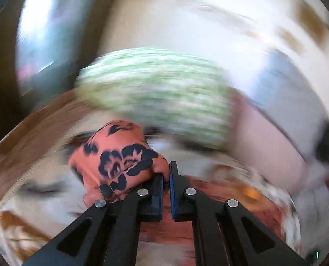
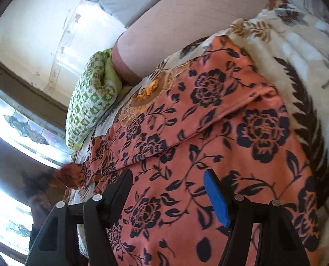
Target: Fold small clothes
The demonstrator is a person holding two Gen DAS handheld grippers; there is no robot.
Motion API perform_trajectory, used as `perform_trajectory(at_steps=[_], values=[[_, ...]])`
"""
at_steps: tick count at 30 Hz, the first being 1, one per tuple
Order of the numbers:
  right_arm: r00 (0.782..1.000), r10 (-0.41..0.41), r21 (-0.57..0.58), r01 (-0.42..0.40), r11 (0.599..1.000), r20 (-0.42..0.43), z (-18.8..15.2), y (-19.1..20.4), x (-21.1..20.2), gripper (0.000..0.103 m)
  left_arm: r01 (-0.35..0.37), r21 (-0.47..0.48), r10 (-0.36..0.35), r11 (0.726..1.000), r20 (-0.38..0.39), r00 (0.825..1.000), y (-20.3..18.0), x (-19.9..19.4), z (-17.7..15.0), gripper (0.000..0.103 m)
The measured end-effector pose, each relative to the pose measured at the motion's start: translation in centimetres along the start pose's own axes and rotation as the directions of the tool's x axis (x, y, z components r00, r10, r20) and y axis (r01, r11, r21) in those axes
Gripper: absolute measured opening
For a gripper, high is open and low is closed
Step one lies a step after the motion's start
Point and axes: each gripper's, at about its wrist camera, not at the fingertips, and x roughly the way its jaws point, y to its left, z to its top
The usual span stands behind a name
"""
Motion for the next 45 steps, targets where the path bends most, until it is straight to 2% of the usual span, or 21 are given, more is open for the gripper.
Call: perform_trajectory(at_steps=[2, 5, 10, 12, 14, 15, 18, 21, 23, 24, 25, 27, 29, 31, 32, 34, 36, 38, 39, 42, 45], values=[[1.000, 0.018, 0.019, -0.018, 1.000, 0.016, -0.2, -0.7, -0.5, 0.070, 0.105, 0.128, -0.104, 0.986, -0.020, 0.994, -8.6, 0.2, -1.7, 0.004], [0.998, 0.035, 0.031, -0.036, 0.999, 0.044, -0.2, -1.6, -1.4, 0.070, 0.211, 0.230, -0.196, 0.950, -0.088, 0.977, -17.9, 2.0, -4.9, 0.004], [0.993, 0.065, 0.043, -0.069, 0.997, 0.095, 0.3, -2.6, -3.0, 0.070, 0.305, 0.293, -0.221, 0.906, -0.287, 0.932, -28.9, 9.5, -13.2, 0.007], [0.993, 0.063, 0.031, -0.066, 0.997, 0.099, 0.4, -2.7, -3.1, 0.070, 0.356, 0.282, -0.198, 0.891, -0.464, 0.863, -30.9, 13.9, -16.8, 0.019], [0.994, 0.070, 0.041, -0.074, 0.996, 0.085, 0.4, -3.0, -2.8, 0.070, 0.366, 0.237, -0.165, 0.900, -0.593, 0.788, -30.1, 16.4, -19.1, 0.020], [0.994, 0.073, 0.046, -0.076, 0.996, 0.077, 0.5, -3.2, -2.6, 0.072, 0.364, 0.213, -0.172, 0.907, -0.602, 0.779, -28.8, 16.1, -19.4, 0.024], [0.994, 0.080, 0.063, -0.084, 0.994, 0.068, 0.5, -3.5, -2.3, 0.078, 0.316, 0.158, -0.183, 0.935, -0.550, 0.815, -24.2, 14.3, -17.1, 0.051], [0.995, 0.079, 0.064, -0.083, 0.994, 0.068, 0.8, -3.0, -1.9, 0.078, 0.311, 0.157, -0.210, 0.937, -0.459, 0.864, -19.4, 10.7, -13.8, 0.063], [0.997, 0.010, -0.009, -0.010, 1.000, 0.080, 1.3, -1.3, -1.8, 0.079, 0.236, 0.215, -0.144, 0.948, -0.372, 0.917, -16.4, 8.9, -12.3, 0.068], [0.997, -0.022, -0.049, 0.026, 0.998, 0.079, 1.5, -0.5, -1.5, 0.079, 0.158, 0.251, -0.072, 0.955, -0.320, 0.945, -14.4, 8.3, -11.7, 0.068], [0.994, -0.091, -0.135, 0.099, 0.986, 0.067, 2.1, 1.5, -0.6, 0.079, 0.079, 0.266, 0.001, 0.961, -0.287, 0.958, -12.5, 8.2, -11.5, 0.068], [0.978, -0.194, -0.262, 0.207, 0.943, 0.074, 2.7, 4.3, 1.1, 0.079, -0.010, 0.247, 0.083, 0.969, -0.283, 0.956, -9.5, 8.7, -11.5, 0.068], [0.956, -0.283, -0.412, 0.289, 0.864, 0.077, 3.2, 8.0, 3.9, 0.079, -0.057, 0.219, 0.125, 0.974, -0.313, 0.942, -7.0, 9.7, -12.3, 0.068], [0.916, -0.394, -0.529, 0.370, 0.764, 0.072, 3.6, 10.7, 7.9, 0.079, -0.067, 0.213, 0.138, 0.975, -0.341, 0.930, -6.3, 10.7, -13.3, 0.068], [0.883, -0.465, -0.558, 0.419, 0.716, 0.066, 4.0, 11.2, 10.3, 0.079, -0.065, 0.209, 0.138, 0.976, -0.356, 0.924, -6.0, 11.1, -13.7, 0.068], [0.834, -0.551, -0.535, 0.456, 0.712, -0.022, 5.2, 9.9, 14.0, 0.075, -0.064, 0.207, 0.136, 0.976, -0.354, 0.925, -5.7, 11.1, -14.1, 0.068], [0.803, -0.581, -0.485, 0.459, 0.744, -0.131, 5.7, 7.7, 16.2, 0.057, -0.061, 0.220, 0.136, 0.974, -0.346, 0.928, -5.6, 10.9, -14.3, 0.068], [0.826, -0.551, -0.385, 0.474, 0.792, -0.116, 6.7, 6.6, 14.9, 0.020, -0.054, 0.222, 0.128, 0.974, -0.337, 0.933, -5.5, 10.8, -14.4, 0.068], [0.836, -0.540, -0.358, 0.476, 0.803, -0.100, 7.1, 6.5, 14.2, 0.012, -0.051, 0.222, 0.125, 0.974, -0.333, 0.935, -5.4, 10.8, -14.5, 0.068], [0.878, -0.473, -0.260, 0.443, 0.858, -0.067, 9.2, 6.6, 12.0, 0.010, -0.050, 0.228, 0.122, 0.972, -0.312, 0.942, -5.4, 10.5, -14.4, 0.068], [0.926, -0.375, -0.215, 0.375, 0.902, 0.044, 11.3, 8.3, 9.5, 0.008, -0.057, 0.238, 0.130, 0.970, -0.303, 0.944, -5.4, 10.5, -14.7, 0.068]])
